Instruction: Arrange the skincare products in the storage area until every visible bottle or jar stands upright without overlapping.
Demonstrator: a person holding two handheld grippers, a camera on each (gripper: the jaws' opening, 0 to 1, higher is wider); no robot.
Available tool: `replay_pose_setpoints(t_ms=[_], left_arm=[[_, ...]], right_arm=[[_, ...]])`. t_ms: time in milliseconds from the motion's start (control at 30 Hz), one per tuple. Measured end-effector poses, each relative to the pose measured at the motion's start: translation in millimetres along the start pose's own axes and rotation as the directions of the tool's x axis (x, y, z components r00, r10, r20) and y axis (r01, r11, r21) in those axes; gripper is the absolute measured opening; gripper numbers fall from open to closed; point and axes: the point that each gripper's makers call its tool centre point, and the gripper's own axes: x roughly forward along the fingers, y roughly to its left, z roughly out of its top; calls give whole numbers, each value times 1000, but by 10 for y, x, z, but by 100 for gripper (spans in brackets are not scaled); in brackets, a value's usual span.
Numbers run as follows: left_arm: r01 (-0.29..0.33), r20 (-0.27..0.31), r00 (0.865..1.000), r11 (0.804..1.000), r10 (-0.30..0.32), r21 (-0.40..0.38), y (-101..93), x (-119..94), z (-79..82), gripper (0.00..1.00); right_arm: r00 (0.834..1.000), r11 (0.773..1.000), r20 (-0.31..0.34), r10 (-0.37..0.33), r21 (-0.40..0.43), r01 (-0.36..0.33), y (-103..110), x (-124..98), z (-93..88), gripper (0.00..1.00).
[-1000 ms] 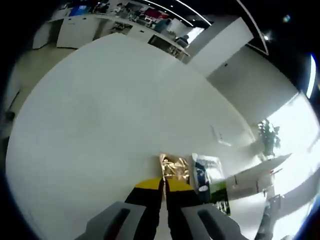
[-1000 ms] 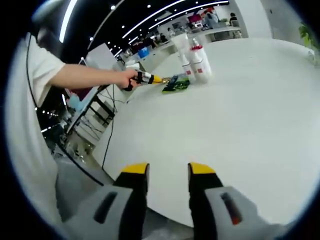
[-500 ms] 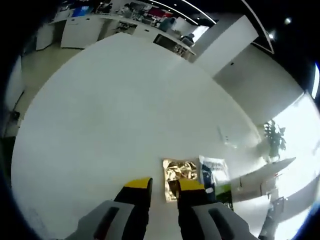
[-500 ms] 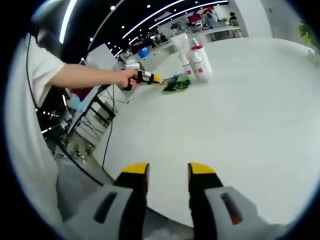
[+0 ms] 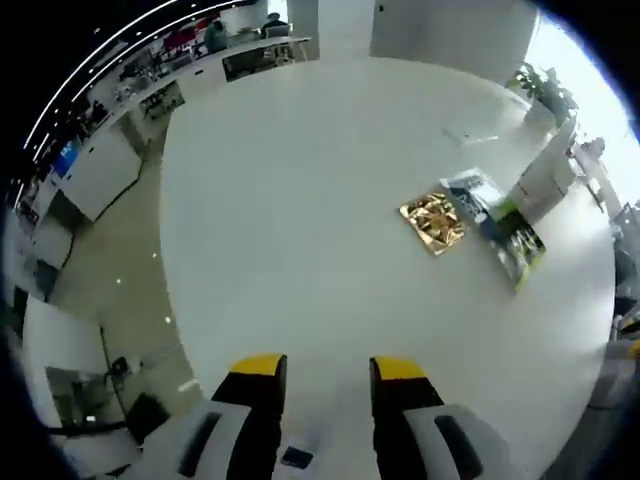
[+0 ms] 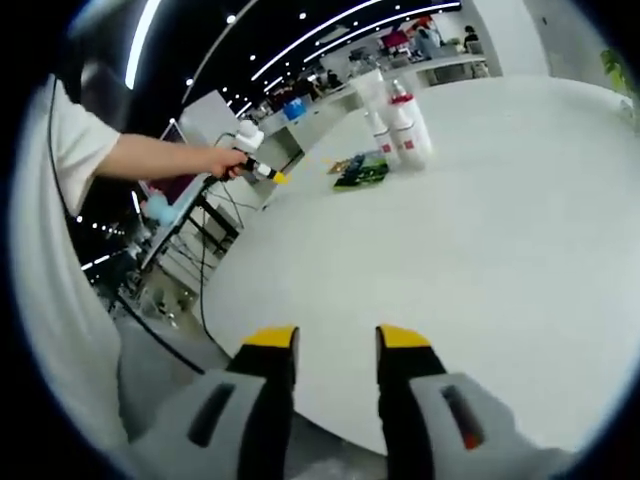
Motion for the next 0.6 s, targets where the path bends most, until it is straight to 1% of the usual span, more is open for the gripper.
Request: replay_pose_setpoints(t_ms=[33, 67, 100, 133, 200, 233, 333, 400, 433, 467, 500, 533, 567, 600], left_arm=[[-16, -13, 1000, 1000, 16, 12, 69, -6, -72, 46], [-20, -33, 999, 998, 22, 53, 100, -17, -137, 48], [-25, -68, 997, 994, 32, 102, 135, -21, -230, 51], [-32, -92, 995, 991, 45, 132, 164, -20, -291, 55], [-14, -144, 989, 980, 43, 196, 189, 4, -425, 60], [0, -151, 988, 975, 35, 221, 178, 22, -449, 60], [4, -185, 981, 959, 51, 284, 216, 69, -538, 56], [10, -202, 978, 958, 50, 286, 239, 111, -589, 55], [27, -193, 981, 961, 28, 276, 242, 101, -570, 53], [25, -188, 982, 961, 28, 275, 273, 104, -550, 54], [23, -193, 981, 963, 31, 268, 265, 93, -549, 54], [26, -191, 981, 962, 28, 270, 266, 90, -547, 51], [52, -193, 981, 960, 2, 276, 220, 102, -560, 46], [97, -198, 979, 955, -41, 280, 145, 115, -574, 42]], right_arm=[[1000, 1000, -1, 1, 0, -1, 2, 0, -1, 32], [1000, 1000, -1, 2, 0, -2, 1, -1, -3, 32], [1000, 1000, -3, 3, -1, -3, 1, -1, -5, 32], [1000, 1000, -3, 3, -1, -3, 1, -1, -4, 32], [1000, 1000, -3, 2, 0, -2, -1, 0, -5, 32], [1000, 1000, -6, 3, 2, -3, -1, 5, -12, 32], [1000, 1000, -15, 3, -2, -3, 2, 19, -27, 32], [1000, 1000, -20, 6, -4, -6, 10, 23, -36, 32], [1000, 1000, -22, 7, -7, -8, 12, 21, -40, 32], [1000, 1000, -22, 7, -7, -7, 10, 21, -40, 32], [1000, 1000, -22, 6, -7, -6, 7, 21, -40, 32], [1000, 1000, -23, 6, -4, -7, 3, 20, -42, 32], [1000, 1000, -23, 7, -1, -7, 1, 21, -42, 32], [1000, 1000, -23, 7, 1, -7, -3, 23, -42, 32]])
